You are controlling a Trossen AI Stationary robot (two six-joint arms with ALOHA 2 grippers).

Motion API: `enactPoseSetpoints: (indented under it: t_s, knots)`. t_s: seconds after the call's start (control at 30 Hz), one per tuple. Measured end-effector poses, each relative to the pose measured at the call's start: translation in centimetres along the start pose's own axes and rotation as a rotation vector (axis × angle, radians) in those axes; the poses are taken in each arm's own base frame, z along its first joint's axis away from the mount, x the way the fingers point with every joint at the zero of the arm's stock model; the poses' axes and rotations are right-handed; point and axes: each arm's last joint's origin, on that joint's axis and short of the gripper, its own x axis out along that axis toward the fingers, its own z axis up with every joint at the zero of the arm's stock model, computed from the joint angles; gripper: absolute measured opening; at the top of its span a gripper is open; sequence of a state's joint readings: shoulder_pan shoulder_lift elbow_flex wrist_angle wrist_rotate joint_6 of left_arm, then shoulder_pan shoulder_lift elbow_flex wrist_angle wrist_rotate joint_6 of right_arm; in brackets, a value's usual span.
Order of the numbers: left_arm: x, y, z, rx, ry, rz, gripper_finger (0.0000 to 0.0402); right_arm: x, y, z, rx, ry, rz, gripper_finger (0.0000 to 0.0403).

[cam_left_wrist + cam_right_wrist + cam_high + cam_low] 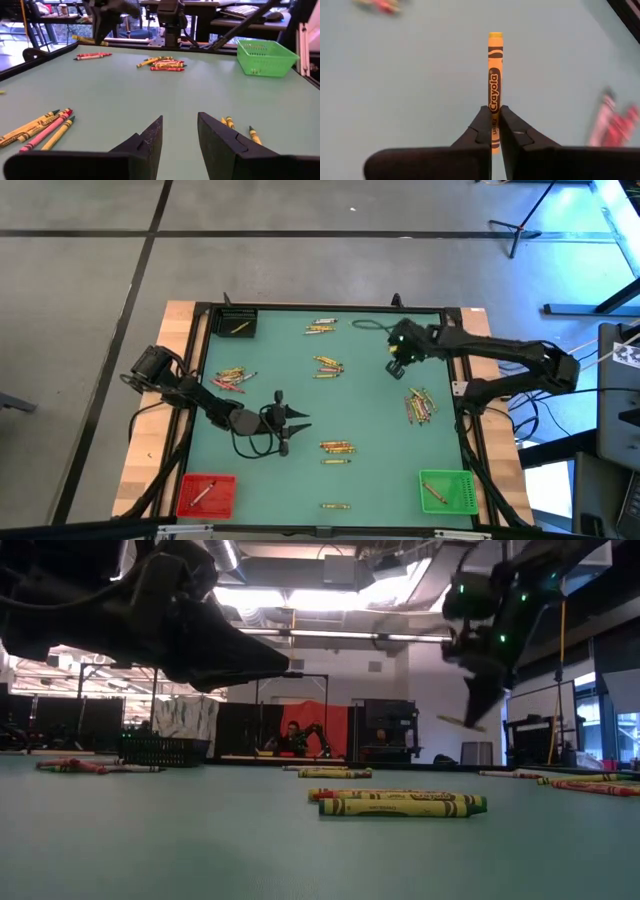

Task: Sort crayons
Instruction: Put the yellow crayon into the black bin

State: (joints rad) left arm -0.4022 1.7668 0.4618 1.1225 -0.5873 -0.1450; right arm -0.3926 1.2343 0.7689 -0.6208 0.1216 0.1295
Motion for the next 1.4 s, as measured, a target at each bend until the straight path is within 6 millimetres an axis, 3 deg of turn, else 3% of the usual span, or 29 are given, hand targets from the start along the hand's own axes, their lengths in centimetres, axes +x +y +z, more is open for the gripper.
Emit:
enactPoseSetpoints:
  t_s: [0.33,0.5,0.73,0.9,1.2,1.4]
  knots:
    - [2.5,0.8,1.8,-0.026,-0.012,-0.002,0.0109,-2.0,8.8,1.1,-0.267,-0.365,0.222,0.0013]
    - [4.1,1.2,2.8,-0.035,0.0,-0.061,0.0135,-2.8,12.0,0.9,-0.361,-0.492,0.302,0.0015]
    - [5.2,1.5,4.3,-0.057,-0.047,-0.057,0.0154,-2.0,15.7,0.2,-0.455,-0.559,0.387,0.0015]
    - [5.4,1.8,4.5,-0.061,-0.052,-0.049,0.0155,-1.1,17.6,-0.2,-0.487,-0.607,0.406,0.0015]
    - [5.4,1.7,4.8,-0.072,-0.079,-0.084,0.0151,0.2,18.7,0.5,-0.478,-0.691,0.424,0.0016]
    - [5.4,1.7,4.8,-0.054,-0.079,-0.081,0.0091,0.6,18.9,0.5,-0.479,-0.695,0.434,0.0017]
